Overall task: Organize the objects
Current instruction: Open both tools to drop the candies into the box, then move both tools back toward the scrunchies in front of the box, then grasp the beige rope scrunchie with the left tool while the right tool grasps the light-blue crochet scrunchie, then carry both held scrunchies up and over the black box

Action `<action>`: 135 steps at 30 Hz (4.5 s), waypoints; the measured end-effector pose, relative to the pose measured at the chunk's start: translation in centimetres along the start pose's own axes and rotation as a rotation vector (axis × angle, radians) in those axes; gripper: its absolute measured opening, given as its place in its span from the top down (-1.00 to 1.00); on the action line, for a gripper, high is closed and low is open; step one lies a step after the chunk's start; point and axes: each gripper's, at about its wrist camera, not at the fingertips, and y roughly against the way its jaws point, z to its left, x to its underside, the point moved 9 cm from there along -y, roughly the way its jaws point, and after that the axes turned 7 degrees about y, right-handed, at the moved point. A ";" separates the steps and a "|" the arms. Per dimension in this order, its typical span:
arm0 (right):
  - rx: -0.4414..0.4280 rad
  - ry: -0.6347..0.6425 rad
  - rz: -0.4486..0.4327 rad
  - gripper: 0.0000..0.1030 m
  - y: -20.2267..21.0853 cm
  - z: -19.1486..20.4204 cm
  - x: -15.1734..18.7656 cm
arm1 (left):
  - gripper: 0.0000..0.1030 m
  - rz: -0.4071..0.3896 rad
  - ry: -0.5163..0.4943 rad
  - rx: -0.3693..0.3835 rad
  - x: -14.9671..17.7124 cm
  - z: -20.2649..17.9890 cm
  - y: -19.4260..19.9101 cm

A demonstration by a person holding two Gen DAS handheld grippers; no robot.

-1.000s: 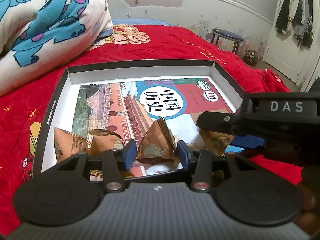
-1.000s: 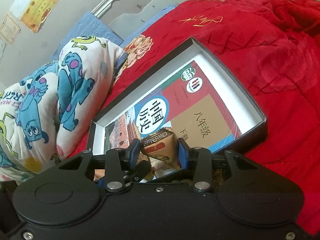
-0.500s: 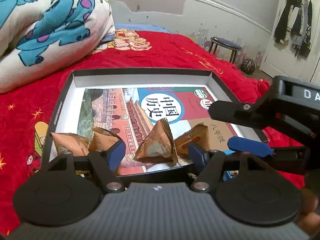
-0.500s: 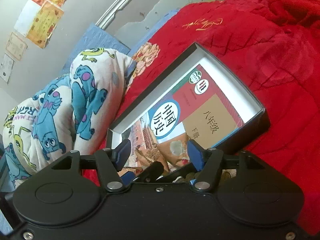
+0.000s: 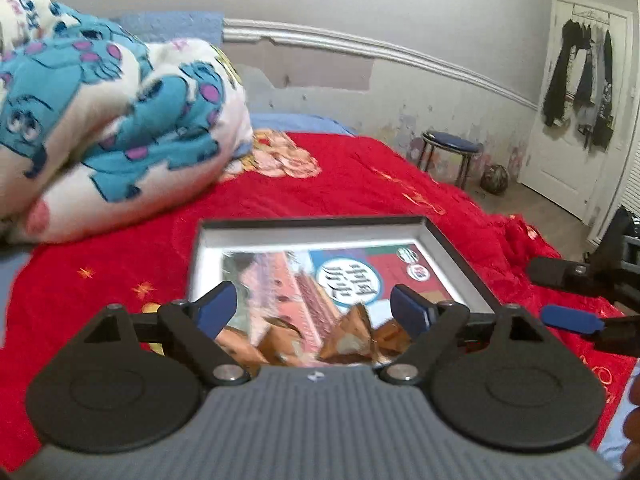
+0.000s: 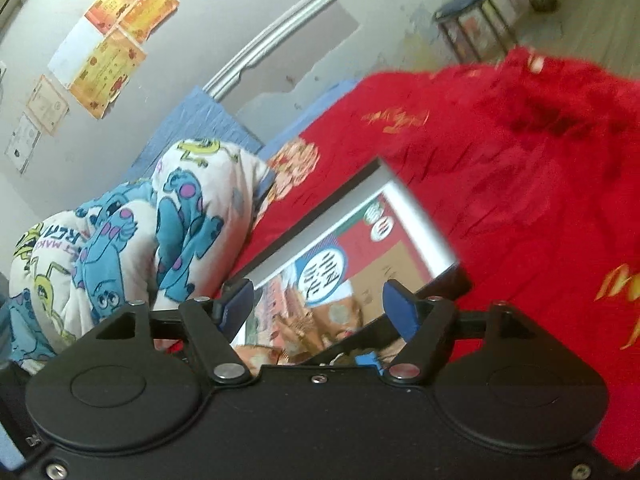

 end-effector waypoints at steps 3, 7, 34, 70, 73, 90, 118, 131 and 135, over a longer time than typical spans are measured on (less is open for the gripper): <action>0.006 0.031 -0.013 -0.38 1.2 0.7 -0.1 | -0.76 0.004 -0.021 -0.012 -0.1 0.7 0.9; 0.068 0.085 0.003 -0.38 1.6 1.8 1.4 | -0.76 0.033 -0.115 -0.019 1.8 1.1 2.2; 0.088 -0.001 0.193 -0.22 -0.5 -0.9 7.4 | -0.42 0.234 -0.045 -0.125 9.0 3.1 -1.1; 0.111 -0.089 0.253 0.11 -2.2 -2.6 8.9 | 0.66 0.267 0.000 -0.243 10.2 4.5 -2.1; 0.121 -0.078 0.255 0.12 -2.2 -2.6 9.0 | 0.66 0.258 -0.013 -0.249 10.0 4.3 -2.0; 0.237 0.026 0.265 0.68 -3.1 -2.6 10.0 | 0.65 0.247 -0.016 -0.225 9.5 3.6 -1.6; 0.045 -0.056 0.162 0.75 -1.5 0.1 7.7 | 0.65 0.175 0.086 -0.088 7.8 1.7 0.2; -0.033 -0.045 0.134 0.75 -1.6 1.8 7.2 | 0.64 0.109 0.120 -0.034 6.5 1.2 0.9; -0.044 -0.043 0.130 0.75 -1.7 2.1 7.1 | 0.64 0.105 0.117 -0.029 6.4 1.1 0.9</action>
